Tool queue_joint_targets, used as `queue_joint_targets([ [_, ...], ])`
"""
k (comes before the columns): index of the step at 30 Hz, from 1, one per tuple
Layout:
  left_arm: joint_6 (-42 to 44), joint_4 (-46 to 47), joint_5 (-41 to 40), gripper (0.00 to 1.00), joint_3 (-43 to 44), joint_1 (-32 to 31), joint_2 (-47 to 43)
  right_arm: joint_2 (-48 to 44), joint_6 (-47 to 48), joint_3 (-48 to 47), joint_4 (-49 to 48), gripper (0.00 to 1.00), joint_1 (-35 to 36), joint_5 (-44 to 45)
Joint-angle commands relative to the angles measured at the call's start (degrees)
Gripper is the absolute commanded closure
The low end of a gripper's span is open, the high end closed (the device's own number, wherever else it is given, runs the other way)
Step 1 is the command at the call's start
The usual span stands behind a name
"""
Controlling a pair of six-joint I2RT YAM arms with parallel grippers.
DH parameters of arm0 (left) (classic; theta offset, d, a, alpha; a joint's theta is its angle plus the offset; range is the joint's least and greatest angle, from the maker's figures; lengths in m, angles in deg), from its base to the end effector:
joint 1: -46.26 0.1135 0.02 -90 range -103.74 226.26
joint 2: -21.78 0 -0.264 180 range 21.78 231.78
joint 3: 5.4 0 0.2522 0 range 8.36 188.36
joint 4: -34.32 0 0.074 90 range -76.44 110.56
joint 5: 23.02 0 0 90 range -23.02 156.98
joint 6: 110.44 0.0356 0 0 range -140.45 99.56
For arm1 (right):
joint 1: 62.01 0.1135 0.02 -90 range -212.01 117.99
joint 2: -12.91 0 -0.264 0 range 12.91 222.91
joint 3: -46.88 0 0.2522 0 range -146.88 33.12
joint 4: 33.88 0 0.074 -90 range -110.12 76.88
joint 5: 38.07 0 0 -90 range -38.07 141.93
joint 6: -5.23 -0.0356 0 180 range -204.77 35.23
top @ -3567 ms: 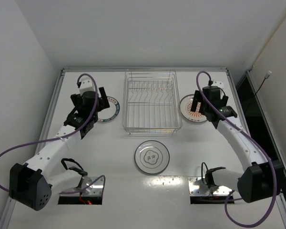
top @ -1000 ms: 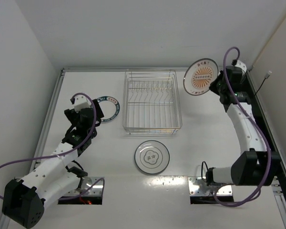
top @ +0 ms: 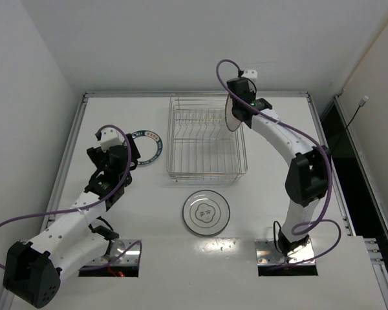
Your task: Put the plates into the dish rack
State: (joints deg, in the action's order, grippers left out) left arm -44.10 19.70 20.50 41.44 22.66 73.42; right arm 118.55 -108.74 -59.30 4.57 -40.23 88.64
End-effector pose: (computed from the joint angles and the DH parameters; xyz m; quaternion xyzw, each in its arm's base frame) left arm 0.1940 -0.0566 0.2667 -0.2283 0.7499 0.0823 0.6154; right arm 0.4019 0.1377 0.3071 0.1545 0.8499 -0.0987 0.4939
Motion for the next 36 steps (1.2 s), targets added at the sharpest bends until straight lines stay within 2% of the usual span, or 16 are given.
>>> queue_joint_targets([
  [1, -0.77, 0.69, -0.98, 0.0, 2.16, -0.4, -0.22, 0.79, 1.91, -2.85, 0.89, 1.0, 2.65, 4.86],
  [5, -0.77, 0.69, -0.98, 0.0, 2.16, -0.4, -0.22, 0.8, 0.5, -1.46, 2.21, 0.9, 4.76, 1.71],
  [8, -0.77, 0.69, -0.98, 0.0, 2.16, -0.4, -0.22, -0.61, -2.04, 2.05, 0.37, 0.82, 4.76, -5.75],
  [9, -0.77, 0.69, -0.98, 0.0, 2.16, -0.4, -0.22, -1.4, -2.05, 2.68, -0.33, 0.73, 4.76, -5.77],
  [13, -0.77, 0.16, -0.98, 0.0, 2.16, -0.4, -0.22, -4.3, -2.05, 3.21, 1.23, 0.55, 4.76, -6.47],
  [17, -0.77, 0.16, -1.51, 0.0, 2.16, -0.4, -0.22, -14.3, -0.21, 7.59, 6.24, 0.53, 4.76, -6.99],
  [18, -0.77, 0.16, -2.12, 0.0, 2.16, -0.4, -0.22, -21.55, -0.2, 9.87, 6.25, 0.53, 4.76, -8.83],
  [19, -0.77, -0.36, -2.12, 0.0, 2.69, -0.4, -0.22, -25.62, -0.2, 15.2, 6.25, 0.47, 4.24, -11.37],
  [20, -0.77, -0.37, -2.12, 0.0, 2.69, -0.4, -0.22, -29.84, -0.81, 18.39, 5.64, 0.47, 3.63, -19.4],
  [21, -0.77, -0.89, -2.12, 0.0, 2.69, -0.4, -0.74, -38.24, -2.91, 25.03, 4.42, 0.39, 2.92, -26.53],
  [23, -0.77, -0.89, -2.91, 0.0, 2.69, -0.93, -1.62, -46.1, -5.38, 32.09, 4.4, 0.33, 2.39, -34.03],
  [27, -0.77, 0.5, -3.44, 0.0, 1.12, -0.93, -5.22, -61.23, -20.29, 55.16, 5.2, 0.32, 1.25, -46.35],
  [28, -0.77, 1.29, -3.44, 0.0, 1.11, -0.93, -5.84, -63.61, -27.47, 59.59, 4.15, 0.32, 1.25, -51.42],
  [29, -0.77, 1.3, -4.05, 0.0, 0.41, -0.93, -6.37, -68.51, -31.54, 68.69, 0.23, 0.32, 1.25, -53.65],
  [33, -1.3, 1.3, -4.06, 0.0, 0.41, -0.93, -6.37, -80.64, -49.22, 85.95, -6.65, 0.32, 1.25, -57.89],
  [36, -1.3, 1.3, -4.06, 0.0, 0.41, -1.54, -6.37, -85.25, -54.69, 88.19, -4.65, 0.31, 1.94, -54.91],
])
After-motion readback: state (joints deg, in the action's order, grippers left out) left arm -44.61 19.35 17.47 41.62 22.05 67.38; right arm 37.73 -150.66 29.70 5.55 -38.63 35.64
